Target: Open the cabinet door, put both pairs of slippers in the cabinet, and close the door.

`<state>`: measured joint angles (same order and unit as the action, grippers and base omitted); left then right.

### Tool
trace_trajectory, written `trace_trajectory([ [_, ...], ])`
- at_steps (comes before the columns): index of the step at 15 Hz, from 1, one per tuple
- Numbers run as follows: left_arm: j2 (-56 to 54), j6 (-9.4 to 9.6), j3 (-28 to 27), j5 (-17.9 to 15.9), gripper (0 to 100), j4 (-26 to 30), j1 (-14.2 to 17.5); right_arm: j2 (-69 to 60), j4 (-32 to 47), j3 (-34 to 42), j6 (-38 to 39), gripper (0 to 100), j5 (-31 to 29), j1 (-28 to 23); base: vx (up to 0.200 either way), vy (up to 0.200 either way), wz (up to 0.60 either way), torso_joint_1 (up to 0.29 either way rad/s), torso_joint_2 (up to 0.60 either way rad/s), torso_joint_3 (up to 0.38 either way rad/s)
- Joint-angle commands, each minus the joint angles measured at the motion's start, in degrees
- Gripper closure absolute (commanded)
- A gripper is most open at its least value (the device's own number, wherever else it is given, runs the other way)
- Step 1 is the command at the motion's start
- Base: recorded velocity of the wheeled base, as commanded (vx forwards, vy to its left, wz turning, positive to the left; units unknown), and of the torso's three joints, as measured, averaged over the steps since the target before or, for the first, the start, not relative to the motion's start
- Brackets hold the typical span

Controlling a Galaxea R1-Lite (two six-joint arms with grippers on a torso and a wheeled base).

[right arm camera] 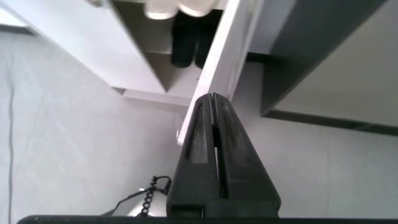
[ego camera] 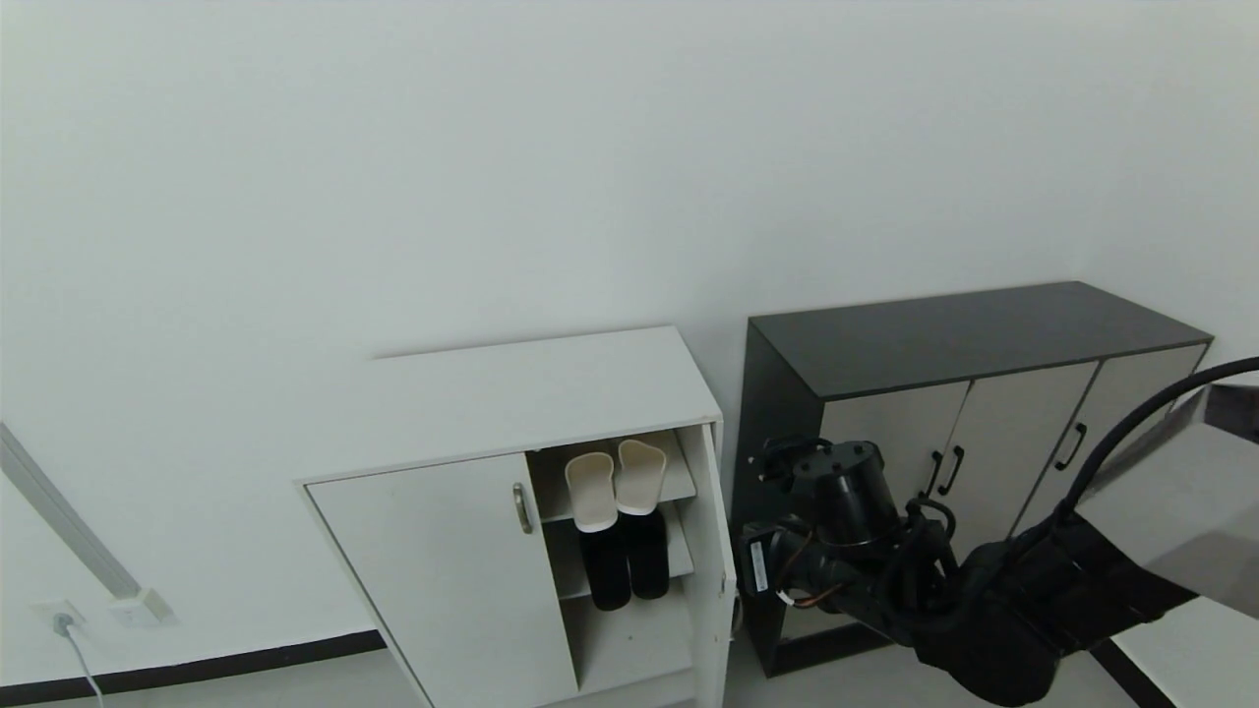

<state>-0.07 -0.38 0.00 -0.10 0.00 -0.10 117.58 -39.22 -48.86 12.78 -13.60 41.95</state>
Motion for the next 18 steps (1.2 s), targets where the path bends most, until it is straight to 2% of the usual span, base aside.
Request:
trace_trajectory([
  [1, 0.07, 0.03, 0.0, 0.01, 100, 0.0, 0.01, -2.53, -0.25, 1.4, -0.3, 100, 0.16, 0.33, 0.0, 0.0, 0.0, 0.0, 0.0, 0.0],
  [3, 0.07, 0.03, 0.0, 0.01, 100, 0.0, 0.01, -2.53, -0.25, 1.66, -0.3, 100, 0.07, 0.42, 0.0, 0.0, 0.0, 0.0, 0.0, 0.0],
  [9, 0.07, 0.03, 0.0, 0.01, 100, 0.0, 0.01, -2.97, -0.95, 3.33, -1.0, 100, 2.35, 0.85, 0.0, 0.0, 0.6, 0.005, 0.0, 0.003],
  [11, 0.07, -0.06, 0.0, 0.01, 100, 0.0, 0.01, -2.88, -1.83, 3.33, -1.17, 100, 2.27, 0.68, 0.0, 0.0, 0.0, 0.0, 0.0, 0.0],
  [14, 0.07, -0.06, 0.0, 0.01, 100, 0.0, 0.01, -3.06, -2.18, 3.95, -3.11, 100, 0.6, -0.99, 0.0, 0.0, 0.0, 0.0, 0.0, 0.0],
  [16, 0.07, 0.03, 0.0, 0.01, 100, 0.0, 0.01, -3.06, -2.18, 4.48, -5.83, 100, -5.64, -3.36, 0.0, 0.0, 0.0, 0.0, 0.0, 0.0],
  [18, 0.07, 0.03, 0.0, 0.01, 100, 0.0, 0.01, -3.94, -2.09, 5.44, -7.59, 100, -7.14, -5.56, 0.0, 0.0, 0.0, 0.0, 0.0, 0.0],
])
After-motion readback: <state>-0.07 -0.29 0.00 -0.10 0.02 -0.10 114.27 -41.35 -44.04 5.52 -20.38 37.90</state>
